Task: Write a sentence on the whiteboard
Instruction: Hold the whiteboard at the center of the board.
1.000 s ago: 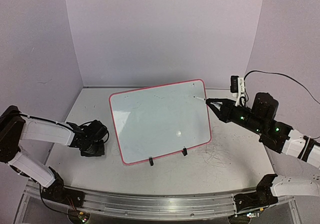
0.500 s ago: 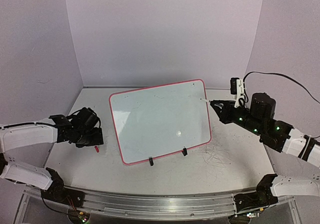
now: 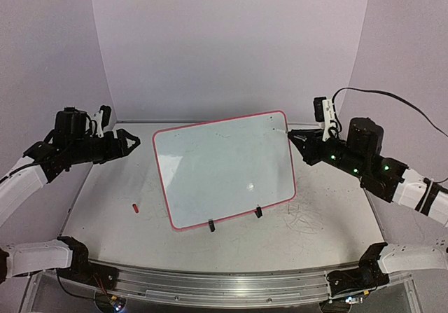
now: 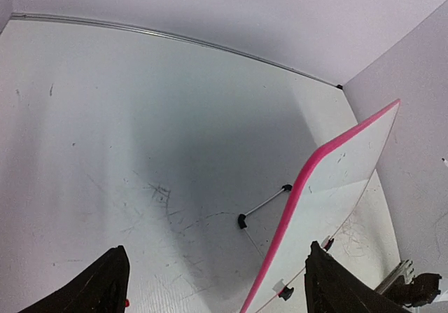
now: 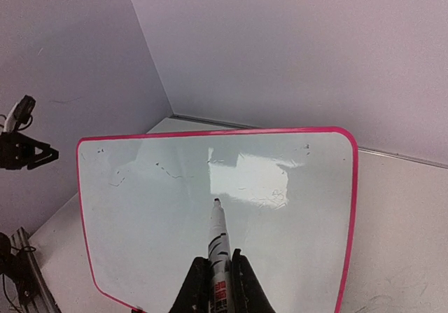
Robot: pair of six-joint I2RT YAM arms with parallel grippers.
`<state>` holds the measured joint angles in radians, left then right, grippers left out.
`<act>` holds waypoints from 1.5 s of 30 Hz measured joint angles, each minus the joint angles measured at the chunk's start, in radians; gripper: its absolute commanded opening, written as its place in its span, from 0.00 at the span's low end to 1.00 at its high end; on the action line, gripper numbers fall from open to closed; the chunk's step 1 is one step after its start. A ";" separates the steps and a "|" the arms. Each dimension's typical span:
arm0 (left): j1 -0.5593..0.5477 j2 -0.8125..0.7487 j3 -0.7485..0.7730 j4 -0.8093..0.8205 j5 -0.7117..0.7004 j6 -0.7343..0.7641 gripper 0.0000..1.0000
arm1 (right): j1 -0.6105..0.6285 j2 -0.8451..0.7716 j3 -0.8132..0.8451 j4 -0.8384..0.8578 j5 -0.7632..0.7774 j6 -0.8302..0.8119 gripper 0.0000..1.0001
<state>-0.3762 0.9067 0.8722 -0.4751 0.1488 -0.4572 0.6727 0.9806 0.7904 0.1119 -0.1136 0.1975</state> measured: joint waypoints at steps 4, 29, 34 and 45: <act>0.142 0.094 -0.025 0.145 0.295 0.031 0.82 | 0.000 0.051 0.019 -0.002 -0.067 -0.046 0.00; 0.145 0.179 -0.323 0.799 0.711 -0.119 0.81 | 0.096 0.124 0.007 0.074 -0.038 -0.014 0.00; 0.094 0.236 -0.310 0.818 0.685 -0.109 0.60 | 0.129 0.122 0.008 0.075 -0.019 -0.017 0.00; 0.087 0.293 -0.282 0.860 0.666 -0.090 0.40 | 0.184 0.123 0.008 0.086 0.006 -0.017 0.00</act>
<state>-0.2890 1.2001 0.5903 0.3850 0.8147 -0.5472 0.8564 1.1034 0.7986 0.1981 -0.1074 0.1803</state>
